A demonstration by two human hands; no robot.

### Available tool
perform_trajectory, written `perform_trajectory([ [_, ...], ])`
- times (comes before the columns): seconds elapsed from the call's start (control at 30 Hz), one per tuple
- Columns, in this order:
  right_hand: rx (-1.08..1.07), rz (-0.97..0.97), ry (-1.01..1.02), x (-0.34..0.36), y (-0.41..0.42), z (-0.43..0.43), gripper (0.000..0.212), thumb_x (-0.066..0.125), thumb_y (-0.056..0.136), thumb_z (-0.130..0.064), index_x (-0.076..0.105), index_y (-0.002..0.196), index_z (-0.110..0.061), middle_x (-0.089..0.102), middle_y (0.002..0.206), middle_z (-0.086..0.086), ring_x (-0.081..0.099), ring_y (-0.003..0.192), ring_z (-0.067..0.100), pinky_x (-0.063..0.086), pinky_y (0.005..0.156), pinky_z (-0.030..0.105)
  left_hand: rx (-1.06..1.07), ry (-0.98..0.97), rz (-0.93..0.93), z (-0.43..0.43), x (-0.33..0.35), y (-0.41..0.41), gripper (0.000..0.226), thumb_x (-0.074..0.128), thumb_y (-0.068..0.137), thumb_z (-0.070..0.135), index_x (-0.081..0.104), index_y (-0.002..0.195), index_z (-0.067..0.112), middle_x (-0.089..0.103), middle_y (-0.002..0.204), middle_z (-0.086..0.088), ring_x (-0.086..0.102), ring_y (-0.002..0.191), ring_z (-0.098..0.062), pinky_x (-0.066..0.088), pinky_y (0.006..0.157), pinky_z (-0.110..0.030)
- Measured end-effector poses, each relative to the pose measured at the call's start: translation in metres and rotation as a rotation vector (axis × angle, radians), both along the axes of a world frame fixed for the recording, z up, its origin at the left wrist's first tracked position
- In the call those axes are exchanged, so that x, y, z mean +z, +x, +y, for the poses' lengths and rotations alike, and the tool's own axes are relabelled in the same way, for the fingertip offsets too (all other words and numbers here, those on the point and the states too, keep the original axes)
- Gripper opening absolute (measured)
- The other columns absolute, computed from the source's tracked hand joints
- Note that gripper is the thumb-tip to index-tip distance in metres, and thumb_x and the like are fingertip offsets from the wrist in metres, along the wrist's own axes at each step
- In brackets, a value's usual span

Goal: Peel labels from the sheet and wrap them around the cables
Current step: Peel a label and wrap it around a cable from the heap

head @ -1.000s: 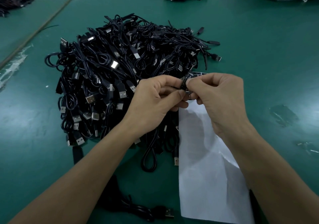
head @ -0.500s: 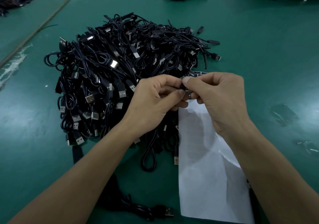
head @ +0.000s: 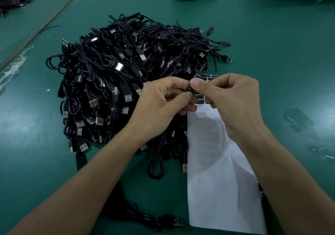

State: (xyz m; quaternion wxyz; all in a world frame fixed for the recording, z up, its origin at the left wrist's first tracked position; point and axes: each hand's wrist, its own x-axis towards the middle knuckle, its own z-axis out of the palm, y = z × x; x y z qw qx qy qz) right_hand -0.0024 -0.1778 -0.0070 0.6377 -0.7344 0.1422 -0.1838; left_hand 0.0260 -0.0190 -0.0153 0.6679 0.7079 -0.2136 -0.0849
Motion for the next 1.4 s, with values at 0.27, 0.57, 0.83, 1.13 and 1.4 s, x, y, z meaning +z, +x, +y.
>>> perform_trajectory([
  [0.27, 0.186, -0.092, 0.121, -0.001, 0.0, 0.0, 0.021, 0.083, 0.08, -0.011, 0.073, 0.098, -0.012, 0.075, 0.072, -0.007, 0.068, 0.062, 0.002, 0.049, 0.058, 0.011, 0.032, 0.028, -0.001, 0.0, 0.001, 0.0, 0.013, 0.064, 0.094, 0.006, 0.07, 0.096, 0.018, 0.075, 0.074, -0.001, 0.071, 0.061, -0.013, 0.055, 0.055, -0.021],
  [0.57, 0.256, -0.085, 0.142, -0.002, -0.002, -0.002, 0.013, 0.067, 0.093, -0.006, 0.076, 0.091, -0.015, 0.073, 0.07, 0.0, 0.066, 0.063, 0.01, 0.049, 0.059, 0.017, 0.073, 0.033, -0.024, -0.001, -0.001, 0.003, 0.012, 0.062, 0.099, 0.016, 0.067, 0.089, 0.011, 0.07, 0.066, 0.001, 0.068, 0.055, -0.013, 0.052, 0.05, -0.021],
  [0.83, 0.261, -0.082, 0.063, -0.002, -0.003, 0.001, 0.01, 0.075, 0.089, -0.016, 0.07, 0.081, -0.013, 0.071, 0.065, -0.001, 0.063, 0.057, 0.007, 0.047, 0.055, 0.014, 0.021, 0.05, -0.044, 0.0, -0.001, 0.002, 0.013, 0.058, 0.1, 0.007, 0.071, 0.097, 0.009, 0.074, 0.076, -0.003, 0.07, 0.061, -0.011, 0.054, 0.055, -0.02],
  [1.13, 0.236, -0.014, 0.048, -0.007, -0.001, -0.003, 0.018, 0.063, 0.098, -0.016, 0.071, 0.083, -0.01, 0.072, 0.065, -0.001, 0.062, 0.058, 0.006, 0.048, 0.055, 0.017, 0.101, 0.1, -0.17, -0.002, -0.006, -0.002, 0.016, 0.068, 0.095, 0.011, 0.072, 0.101, 0.025, 0.076, 0.08, 0.004, 0.073, 0.066, -0.014, 0.055, 0.058, -0.021],
  [1.4, 0.237, -0.013, 0.047, -0.011, -0.001, -0.001, 0.02, 0.058, 0.101, -0.014, 0.069, 0.086, -0.008, 0.071, 0.065, -0.001, 0.063, 0.058, 0.007, 0.05, 0.056, 0.019, 0.228, 0.292, -0.288, -0.002, -0.002, -0.004, 0.005, 0.074, 0.091, 0.017, 0.074, 0.096, 0.018, 0.071, 0.076, 0.013, 0.068, 0.073, 0.001, 0.05, 0.066, -0.01],
])
